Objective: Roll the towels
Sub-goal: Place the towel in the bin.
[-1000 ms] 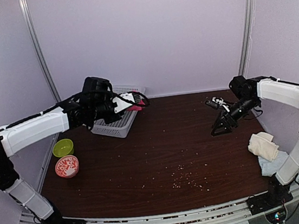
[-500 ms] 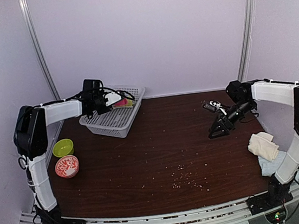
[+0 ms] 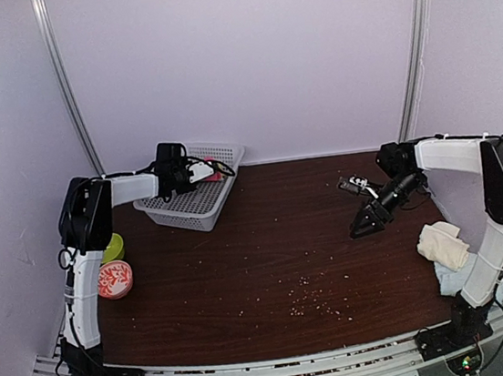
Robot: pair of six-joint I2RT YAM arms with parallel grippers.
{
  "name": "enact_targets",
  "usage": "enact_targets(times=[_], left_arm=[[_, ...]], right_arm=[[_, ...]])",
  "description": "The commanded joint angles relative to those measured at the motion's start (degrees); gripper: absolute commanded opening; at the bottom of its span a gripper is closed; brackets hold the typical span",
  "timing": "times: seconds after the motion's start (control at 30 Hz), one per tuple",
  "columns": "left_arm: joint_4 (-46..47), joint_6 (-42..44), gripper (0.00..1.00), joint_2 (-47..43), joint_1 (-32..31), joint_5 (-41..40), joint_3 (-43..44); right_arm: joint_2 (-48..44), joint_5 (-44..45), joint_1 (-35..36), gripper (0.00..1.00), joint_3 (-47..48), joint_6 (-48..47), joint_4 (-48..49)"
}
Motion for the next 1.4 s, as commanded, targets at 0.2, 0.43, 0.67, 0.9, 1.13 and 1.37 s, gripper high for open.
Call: enact_targets(times=[0.2, 0.43, 0.67, 0.9, 1.13, 1.37], left_arm=[[0.35, 4.93, 0.0, 7.32, 2.06, 2.56, 8.55], [0.68, 6.85, 0.0, 9.26, 1.85, 2.9, 8.7], [2.71, 8.23, 0.24, 7.9, 0.5, 1.8, 4.76], [0.05, 5.68, 0.5, 6.03, 0.55, 5.29, 5.05], [-7.35, 4.17, 0.62, 4.73, 0.65, 9.95, 6.98], [-9.76, 4.12, 0.7, 4.19, 0.69, 10.78, 6.26]], right_arm=[[4.4, -3.59, -0.24, 0.63, 5.38, -8.65, -9.35], [7.32, -4.76, -0.24, 0.63, 8.09, -12.0, -13.7], [8.74, -5.52, -0.24, 0.63, 8.93, -13.75, -15.62], [9.45, -7.89, -0.15, 0.65, 10.05, -19.95, -20.99], [8.84, -7.49, -0.14, 0.66, 11.47, -19.16, -20.99], [8.77, -7.19, -0.18, 0.66, 11.69, -18.78, -20.94]])
